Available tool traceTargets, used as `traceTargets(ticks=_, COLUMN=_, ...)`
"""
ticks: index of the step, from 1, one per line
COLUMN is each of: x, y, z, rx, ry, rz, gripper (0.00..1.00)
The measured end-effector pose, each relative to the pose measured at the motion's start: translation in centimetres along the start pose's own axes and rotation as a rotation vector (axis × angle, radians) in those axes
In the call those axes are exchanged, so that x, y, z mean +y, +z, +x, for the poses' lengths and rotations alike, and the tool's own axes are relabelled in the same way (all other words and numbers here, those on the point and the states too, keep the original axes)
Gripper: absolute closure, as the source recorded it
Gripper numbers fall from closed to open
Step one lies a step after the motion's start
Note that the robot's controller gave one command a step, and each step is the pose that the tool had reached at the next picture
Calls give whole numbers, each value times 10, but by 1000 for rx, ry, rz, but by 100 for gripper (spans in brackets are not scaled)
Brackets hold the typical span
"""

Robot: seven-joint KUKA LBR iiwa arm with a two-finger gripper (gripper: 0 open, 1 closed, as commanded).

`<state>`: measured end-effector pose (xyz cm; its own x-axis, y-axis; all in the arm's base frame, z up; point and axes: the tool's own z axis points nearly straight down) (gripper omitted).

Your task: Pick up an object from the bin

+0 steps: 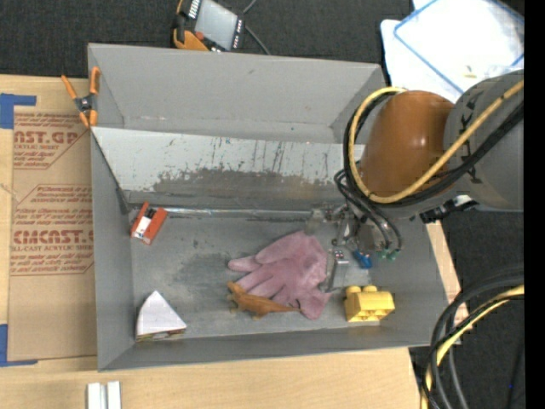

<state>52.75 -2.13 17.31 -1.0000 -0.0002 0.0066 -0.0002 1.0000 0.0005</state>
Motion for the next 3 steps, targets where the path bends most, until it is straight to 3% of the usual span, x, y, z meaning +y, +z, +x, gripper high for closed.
traceTargets(ticks=1, x=0, y=-5, z=-2, rx=-8, ry=-1, rz=1, gripper=0)
traceTargets(ticks=2, x=19, y=87, z=33, rx=-7, ry=-610, rz=2, gripper=0)
traceTargets(ticks=3, x=34, y=47, z=47, rx=-10, ry=-794, rz=4, gripper=0)
